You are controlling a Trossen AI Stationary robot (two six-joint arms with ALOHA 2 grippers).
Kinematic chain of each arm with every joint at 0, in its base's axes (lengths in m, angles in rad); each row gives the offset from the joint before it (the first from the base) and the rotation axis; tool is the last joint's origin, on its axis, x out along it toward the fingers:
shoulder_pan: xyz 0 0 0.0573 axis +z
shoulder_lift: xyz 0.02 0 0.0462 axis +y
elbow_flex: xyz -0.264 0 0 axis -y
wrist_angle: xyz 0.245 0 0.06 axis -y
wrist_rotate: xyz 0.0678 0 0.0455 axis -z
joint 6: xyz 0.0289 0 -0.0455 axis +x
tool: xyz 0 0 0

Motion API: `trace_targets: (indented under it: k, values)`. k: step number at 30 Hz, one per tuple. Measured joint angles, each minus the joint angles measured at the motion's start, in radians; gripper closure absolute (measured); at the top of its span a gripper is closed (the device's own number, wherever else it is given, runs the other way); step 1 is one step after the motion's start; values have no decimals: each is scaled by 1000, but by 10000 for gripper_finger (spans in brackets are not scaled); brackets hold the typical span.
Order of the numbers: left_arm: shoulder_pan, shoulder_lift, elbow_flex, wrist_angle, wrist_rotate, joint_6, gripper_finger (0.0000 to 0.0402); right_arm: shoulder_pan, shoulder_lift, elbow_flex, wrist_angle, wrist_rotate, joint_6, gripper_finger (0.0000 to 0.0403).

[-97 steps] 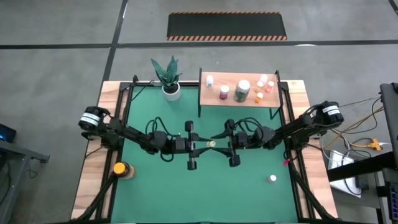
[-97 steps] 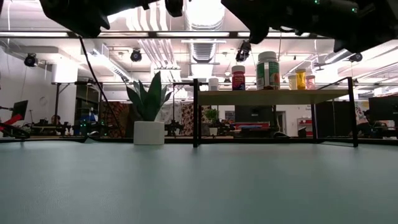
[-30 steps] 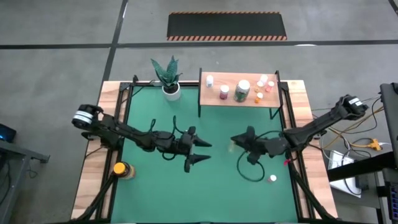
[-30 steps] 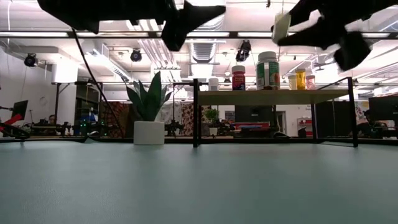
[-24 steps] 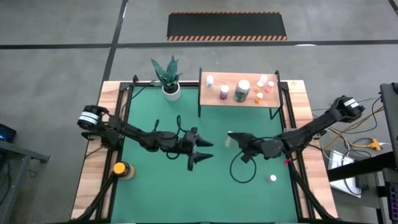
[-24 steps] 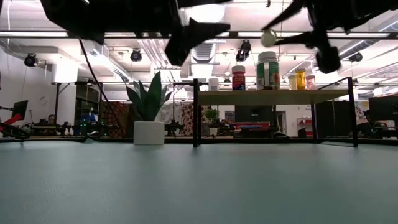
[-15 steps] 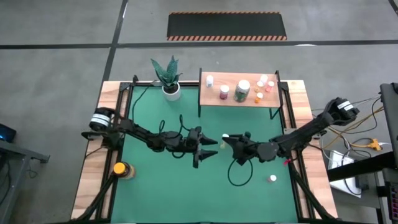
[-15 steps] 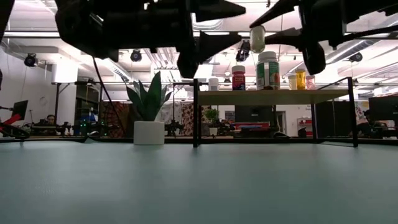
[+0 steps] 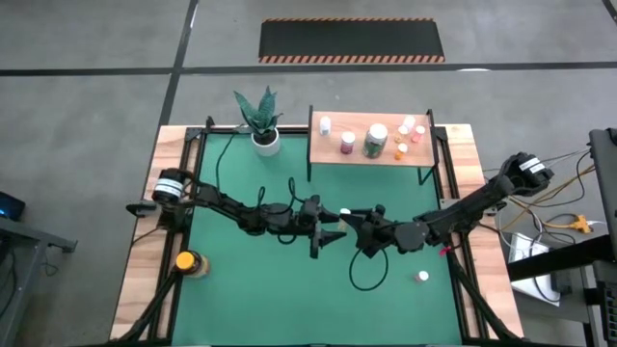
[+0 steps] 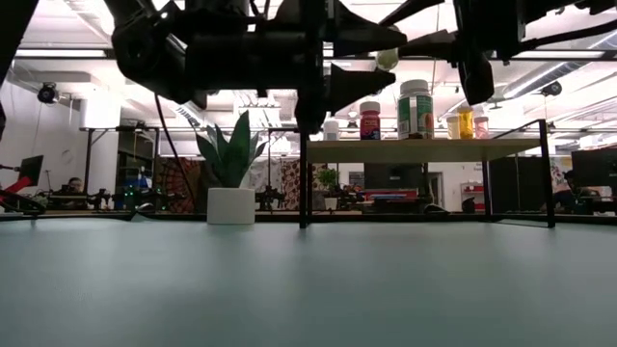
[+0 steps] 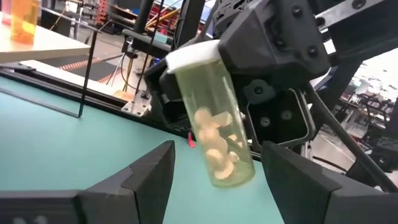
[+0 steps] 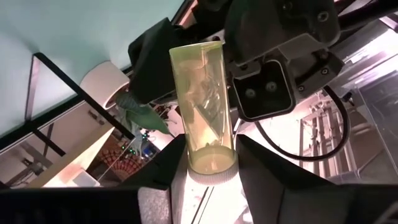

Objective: Pick and place medicine bottles onto shelf by color
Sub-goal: Put the light yellow pill bottle on the shelf

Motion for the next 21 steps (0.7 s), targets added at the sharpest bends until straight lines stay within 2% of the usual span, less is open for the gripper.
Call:
trace_targets:
  k: [6, 16, 21]
  values:
    - [0, 3, 5, 1, 0, 23, 204, 0, 0, 0, -6, 0, 0, 288]
    - [0, 1, 3, -3, 0, 36, 314, 0, 1, 0, -6, 0, -4, 266]
    - [0, 1, 3, -3, -1, 36, 324, 0, 1, 0, -4, -1, -2, 257]
